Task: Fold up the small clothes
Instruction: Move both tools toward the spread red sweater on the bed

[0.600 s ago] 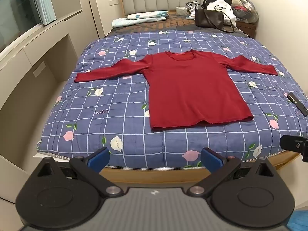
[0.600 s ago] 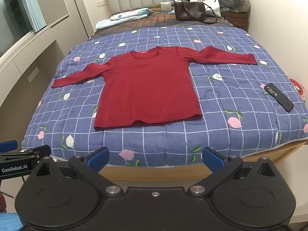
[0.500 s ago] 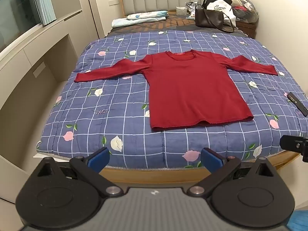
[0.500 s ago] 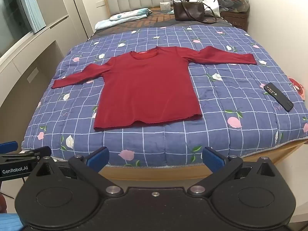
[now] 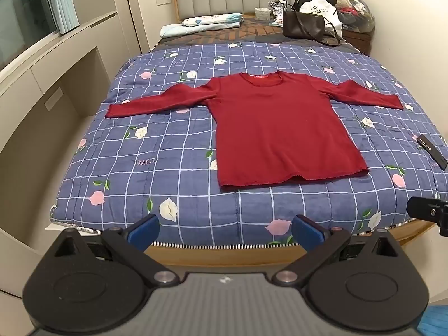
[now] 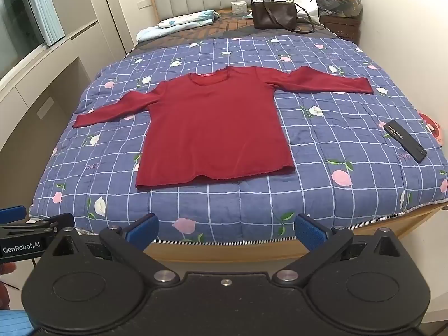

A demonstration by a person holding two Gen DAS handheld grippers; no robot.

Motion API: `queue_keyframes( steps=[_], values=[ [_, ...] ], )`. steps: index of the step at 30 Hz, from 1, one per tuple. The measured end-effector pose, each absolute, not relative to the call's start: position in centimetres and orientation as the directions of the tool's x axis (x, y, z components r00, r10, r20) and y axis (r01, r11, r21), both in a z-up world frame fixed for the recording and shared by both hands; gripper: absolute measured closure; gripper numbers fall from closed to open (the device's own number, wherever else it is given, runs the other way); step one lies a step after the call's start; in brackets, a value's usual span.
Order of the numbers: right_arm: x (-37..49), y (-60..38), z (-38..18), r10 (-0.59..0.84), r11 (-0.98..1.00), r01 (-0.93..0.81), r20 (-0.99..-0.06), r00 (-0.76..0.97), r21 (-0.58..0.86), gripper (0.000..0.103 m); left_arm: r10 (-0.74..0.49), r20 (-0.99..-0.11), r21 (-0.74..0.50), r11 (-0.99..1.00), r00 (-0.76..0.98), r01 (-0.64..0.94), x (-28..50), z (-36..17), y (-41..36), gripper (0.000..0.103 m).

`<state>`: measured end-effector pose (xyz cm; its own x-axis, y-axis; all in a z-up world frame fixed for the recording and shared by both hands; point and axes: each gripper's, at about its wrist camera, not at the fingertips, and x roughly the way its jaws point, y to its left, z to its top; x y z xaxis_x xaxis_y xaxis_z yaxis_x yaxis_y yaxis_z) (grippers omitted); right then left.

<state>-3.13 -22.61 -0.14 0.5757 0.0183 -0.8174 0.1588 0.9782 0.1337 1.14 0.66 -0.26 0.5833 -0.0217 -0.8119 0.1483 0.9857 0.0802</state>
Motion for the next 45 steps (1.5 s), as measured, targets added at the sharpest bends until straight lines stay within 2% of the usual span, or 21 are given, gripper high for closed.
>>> queue_keyframes(
  steps=[45],
  values=[
    [-1.9,-22.6,-0.9,-0.007,0.974,0.197,-0.845,0.535,0.116,0.000,-0.027,-0.824,0.078,0.984,0.566,0.160,2.5,-1.1,-0.3,0.000]
  ],
)
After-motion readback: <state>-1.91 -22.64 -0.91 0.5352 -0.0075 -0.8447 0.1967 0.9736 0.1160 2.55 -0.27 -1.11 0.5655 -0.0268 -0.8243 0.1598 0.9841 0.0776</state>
